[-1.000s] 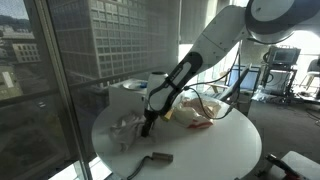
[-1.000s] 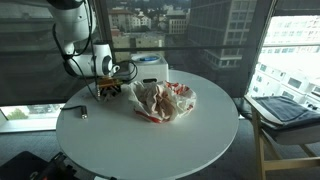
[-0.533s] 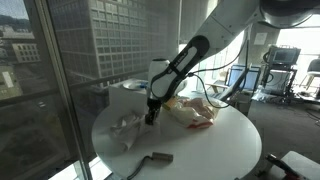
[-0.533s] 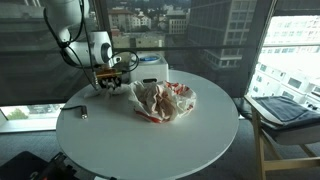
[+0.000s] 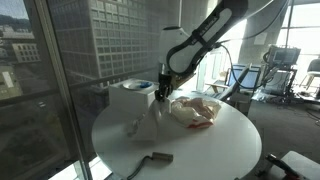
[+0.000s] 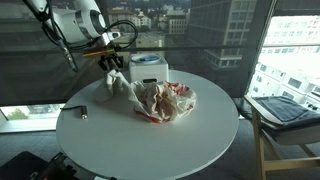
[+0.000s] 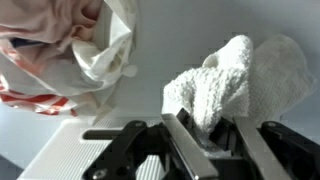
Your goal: Pick up all the items on the table and put them into the plastic
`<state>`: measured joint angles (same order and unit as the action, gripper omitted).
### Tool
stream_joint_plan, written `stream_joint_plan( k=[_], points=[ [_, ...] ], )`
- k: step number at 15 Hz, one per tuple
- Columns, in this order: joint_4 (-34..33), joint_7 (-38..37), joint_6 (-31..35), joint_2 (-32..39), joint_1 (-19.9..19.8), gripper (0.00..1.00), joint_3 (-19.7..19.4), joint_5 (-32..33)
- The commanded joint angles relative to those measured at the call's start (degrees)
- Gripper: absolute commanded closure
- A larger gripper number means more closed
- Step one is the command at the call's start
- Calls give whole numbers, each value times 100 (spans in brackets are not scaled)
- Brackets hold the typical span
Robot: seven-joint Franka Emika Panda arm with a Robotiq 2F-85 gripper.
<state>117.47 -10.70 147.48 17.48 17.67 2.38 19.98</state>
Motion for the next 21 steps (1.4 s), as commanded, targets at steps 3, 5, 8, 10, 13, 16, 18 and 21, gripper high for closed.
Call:
stream_joint_plan(
  k=[3,5,8,10,13,16,18,21],
  points=[
    [1440,-1999,4,-2083,-76,87,-133,995],
    [1821,-2510,23,-2739,-348,87,53,1149],
    [2248,-3063,-38,-3702,-491,87,15,1234],
    [2368,-3262,-176,-4243,-1204,87,555,1133],
    [2531,-3646,-367,-4837,-1893,87,875,1123],
    [2715,-3885,-281,-5266,-2435,87,972,1094],
    [2703,-3923,-277,-5325,-2712,87,1024,1089],
    [2543,-3915,-177,-4929,-3076,87,1157,1207]
  ],
)
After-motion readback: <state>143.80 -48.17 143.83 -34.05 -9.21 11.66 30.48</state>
